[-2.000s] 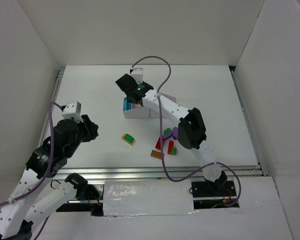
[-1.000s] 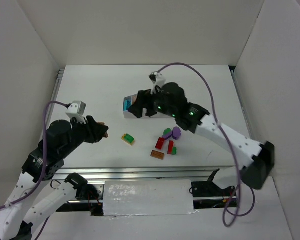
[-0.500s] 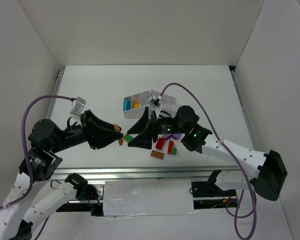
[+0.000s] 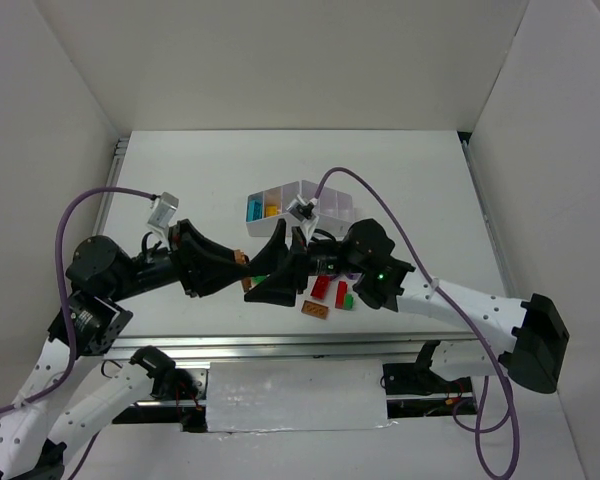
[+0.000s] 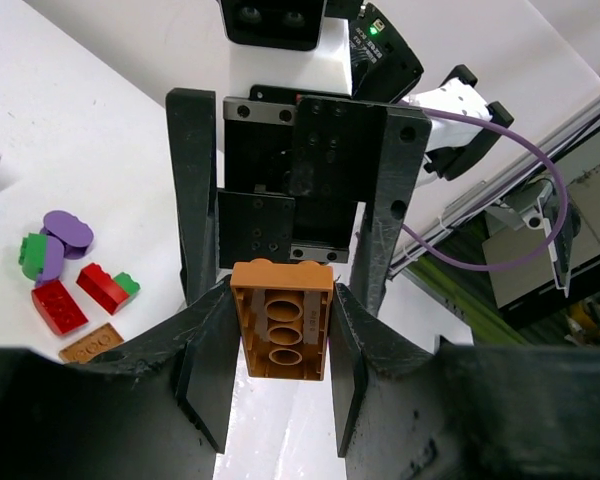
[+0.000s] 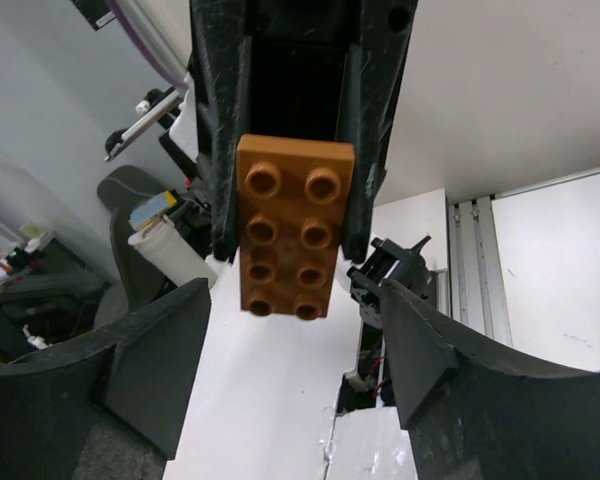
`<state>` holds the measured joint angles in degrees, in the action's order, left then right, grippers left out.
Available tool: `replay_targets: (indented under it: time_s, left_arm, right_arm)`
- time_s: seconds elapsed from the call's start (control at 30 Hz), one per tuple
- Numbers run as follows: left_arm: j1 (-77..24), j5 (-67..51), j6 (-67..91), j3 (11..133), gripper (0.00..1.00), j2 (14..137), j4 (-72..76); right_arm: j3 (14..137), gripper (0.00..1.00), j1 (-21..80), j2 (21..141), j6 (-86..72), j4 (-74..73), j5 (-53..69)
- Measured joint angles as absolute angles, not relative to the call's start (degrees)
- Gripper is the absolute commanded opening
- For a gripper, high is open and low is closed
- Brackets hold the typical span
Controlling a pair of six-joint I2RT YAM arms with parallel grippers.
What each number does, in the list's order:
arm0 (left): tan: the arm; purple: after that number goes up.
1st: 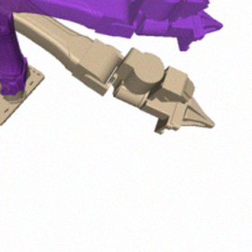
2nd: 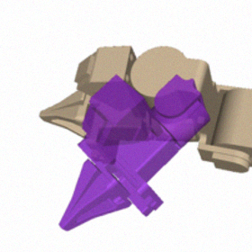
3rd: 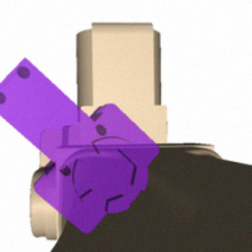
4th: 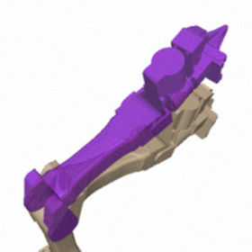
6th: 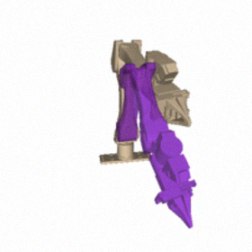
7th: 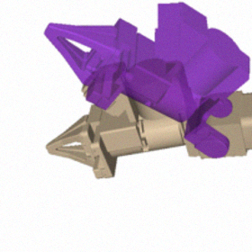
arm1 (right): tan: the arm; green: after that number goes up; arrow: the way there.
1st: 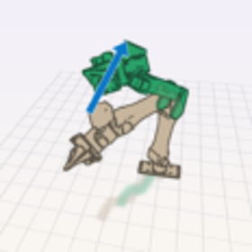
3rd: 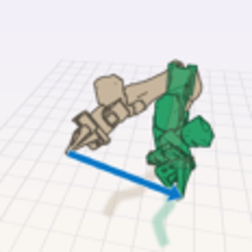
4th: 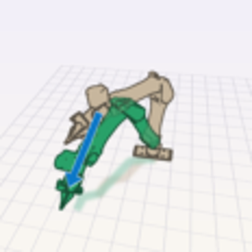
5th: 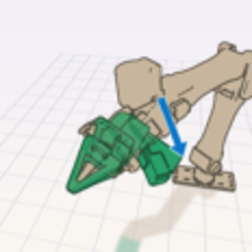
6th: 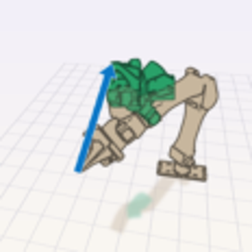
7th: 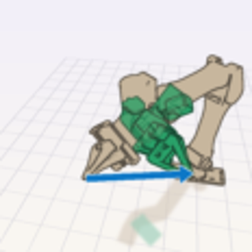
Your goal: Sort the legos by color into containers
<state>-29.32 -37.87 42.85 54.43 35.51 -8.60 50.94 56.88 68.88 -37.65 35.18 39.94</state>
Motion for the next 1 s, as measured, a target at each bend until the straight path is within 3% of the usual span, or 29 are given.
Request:
replay_targets:
  time_s: [0.23,0.3,0.33,0.43,0.47,0.53,0.6,0.63,0.87,1.0]
  left_arm:
    - [-29.3,-38.3,43.8,53.5,0.0,35.4,-8.0]
    - [-29.3,-38.2,43.9,53.2,0.0,35.4,-7.9]
    - [-29.1,-37.8,43.4,53.1,0.0,35.3,-7.5]
    - [-28.9,-37.1,43.2,53.2,0.04,34.7,-7.5]
    - [-28.9,-36.6,43.0,53.3,0.13,34.7,-8.0]
    - [-28.9,-35.1,42.3,54.0,0.45,34.8,-9.6]
    - [-29.2,-33.2,41.7,55.2,0.69,34.9,-11.9]
    - [-29.3,-31.9,41.0,56.1,0.98,35.2,-13.3]
    - [-29.2,-17.6,39.2,62.6,1.0,38.9,-21.0]
    - [-29.3,-1.5,38.9,69.7,1.0,41.6,-30.0]
  right_arm:
    - [53.0,0.57,56.9,70.9,-38.6,35.6,38.1]
    - [53.1,0.36,57.0,71.1,-39.0,36.1,38.4]
    - [53.1,0.2,57.0,71.2,-39.3,35.7,39.0]
    - [53.3,0.0,57.0,71.6,-40.8,36.5,38.7]
    - [53.3,0.0,57.0,71.6,-40.8,36.4,38.5]
    - [53.3,0.0,57.0,71.7,-40.8,36.3,38.0]
    - [53.2,0.0,57.1,71.8,-40.8,36.4,37.3]
    - [53.1,0.0,57.1,71.8,-40.8,36.4,37.0]
    - [52.6,0.0,56.8,71.8,-38.2,32.4,32.5]
    - [56.6,0.0,55.6,74.3,-35.5,19.7,22.8]
